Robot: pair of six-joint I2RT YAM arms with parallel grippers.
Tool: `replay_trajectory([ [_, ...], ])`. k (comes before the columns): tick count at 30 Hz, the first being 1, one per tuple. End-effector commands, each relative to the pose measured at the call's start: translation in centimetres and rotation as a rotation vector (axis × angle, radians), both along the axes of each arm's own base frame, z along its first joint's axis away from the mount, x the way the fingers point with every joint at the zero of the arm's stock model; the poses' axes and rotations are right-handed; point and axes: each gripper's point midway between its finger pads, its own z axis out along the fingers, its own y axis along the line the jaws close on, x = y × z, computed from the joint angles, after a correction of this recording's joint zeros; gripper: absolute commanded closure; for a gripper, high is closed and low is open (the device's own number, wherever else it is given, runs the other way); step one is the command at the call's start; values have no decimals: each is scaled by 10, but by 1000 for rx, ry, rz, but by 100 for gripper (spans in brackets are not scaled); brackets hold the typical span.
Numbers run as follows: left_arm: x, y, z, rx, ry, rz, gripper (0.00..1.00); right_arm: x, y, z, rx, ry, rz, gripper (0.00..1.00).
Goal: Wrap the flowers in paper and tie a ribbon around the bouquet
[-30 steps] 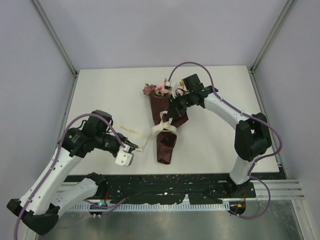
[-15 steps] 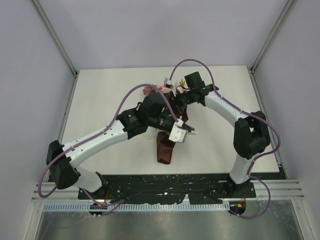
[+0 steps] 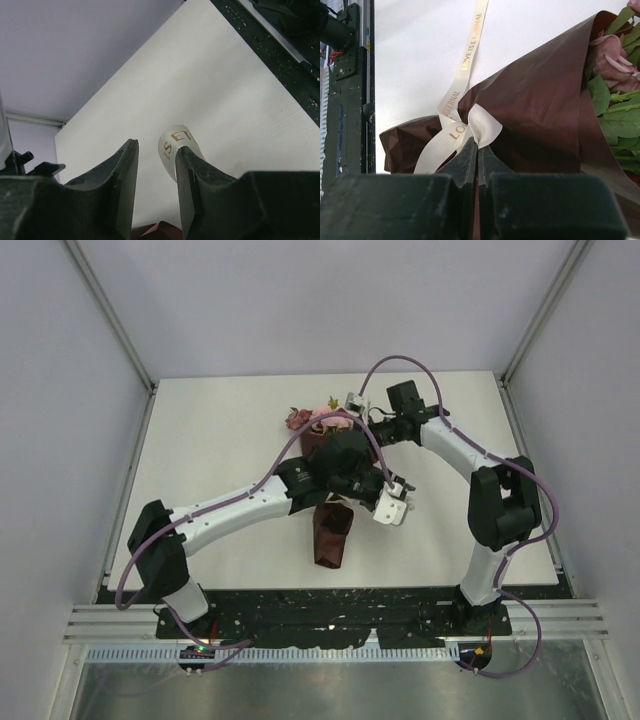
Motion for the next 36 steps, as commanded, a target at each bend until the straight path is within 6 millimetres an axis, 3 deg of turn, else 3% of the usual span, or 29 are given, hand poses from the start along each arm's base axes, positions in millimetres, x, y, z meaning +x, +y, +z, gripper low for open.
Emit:
replay_trajectory([
  [1, 2, 0, 34, -9, -16, 2, 60, -6, 5, 9, 51, -30, 58, 94],
  [4, -3, 1, 26, 72, -28, -14, 47, -9, 5, 7, 54, -25, 64, 95],
  [5, -11, 6, 16, 160, -61, -52, 48, -9, 4, 5, 54, -20, 64, 94],
  [7, -28, 14, 16, 247, -70, -144, 49, -11, 4, 4, 57, -14, 68, 94],
  [11, -32, 14, 24, 254, -64, -154, 44, -13, 3, 2, 61, -7, 74, 94],
  [17, -38, 1, 49, 180, -213, -232, 30, -14, 4, 0, 70, 3, 75, 94],
  [19, -44, 1, 48, 208, -253, -305, 28, -14, 3, -1, 69, 2, 73, 94],
  [20, -48, 1, 61, 208, -290, -339, 28, -15, 3, -1, 70, 4, 73, 94],
  [22, -52, 7, 63, 263, -354, -410, 27, -16, 4, -2, 74, 5, 75, 94],
  [24, -53, 9, 55, 327, -419, -474, 27, -17, 4, -3, 76, 10, 73, 95],
  [36, -44, 16, 65, 350, -709, -542, 26, -19, 4, -2, 90, 20, 62, 94],
])
